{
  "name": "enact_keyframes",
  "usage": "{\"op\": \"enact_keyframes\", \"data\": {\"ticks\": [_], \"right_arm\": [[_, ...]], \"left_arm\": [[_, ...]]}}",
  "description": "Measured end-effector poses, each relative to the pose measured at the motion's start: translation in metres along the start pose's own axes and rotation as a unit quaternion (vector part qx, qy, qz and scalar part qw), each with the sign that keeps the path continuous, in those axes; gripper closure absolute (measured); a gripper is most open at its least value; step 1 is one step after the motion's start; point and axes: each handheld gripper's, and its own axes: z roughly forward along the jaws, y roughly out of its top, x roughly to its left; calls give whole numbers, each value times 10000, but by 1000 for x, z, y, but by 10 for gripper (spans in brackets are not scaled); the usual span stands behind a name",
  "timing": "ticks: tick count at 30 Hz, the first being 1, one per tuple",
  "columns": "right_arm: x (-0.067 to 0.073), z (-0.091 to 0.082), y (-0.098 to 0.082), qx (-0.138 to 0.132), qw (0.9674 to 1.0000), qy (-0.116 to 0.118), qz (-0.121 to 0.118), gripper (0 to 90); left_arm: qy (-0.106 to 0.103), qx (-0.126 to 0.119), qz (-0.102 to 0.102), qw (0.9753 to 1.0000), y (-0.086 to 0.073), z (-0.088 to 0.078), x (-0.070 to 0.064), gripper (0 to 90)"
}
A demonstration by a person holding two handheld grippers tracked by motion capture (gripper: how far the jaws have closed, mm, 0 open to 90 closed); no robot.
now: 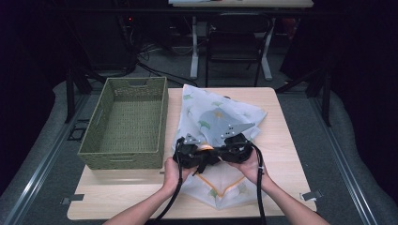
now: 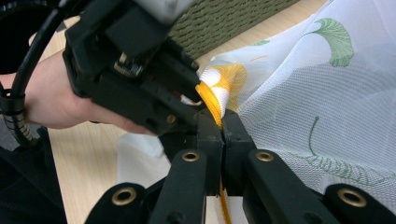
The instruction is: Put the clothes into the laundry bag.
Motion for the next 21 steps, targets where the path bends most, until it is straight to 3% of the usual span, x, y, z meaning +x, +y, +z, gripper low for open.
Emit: {"op": "enact_keyframes", "data": {"ticks": [5,8,11,13,15,17,20,21], "right_arm": [[0,-3,2,-187,9998,41,95,886],[-1,-5,3,-294,9995,41,121,886],[-3,-7,3,-386,9990,90,228,886],[-5,-6,1,-380,9988,111,284,886],[-8,-3,-1,-264,9991,52,343,886],[-11,2,-4,-108,9990,42,433,885],[-13,5,-7,5,9991,39,416,885],[-13,5,-7,18,9991,53,414,885]], "left_arm": [[92,-410,-171,9990,10,0,1,794],[166,-722,-304,9968,15,0,1,794],[269,-856,-286,9956,15,4,-1,793],[265,-667,-238,9971,12,12,-1,787],[258,-300,-88,9992,3,25,-1,775],[231,145,20,9996,-7,36,-2,745],[114,440,104,9989,-13,37,0,615],[76,562,149,9983,-11,33,1,536]]}}
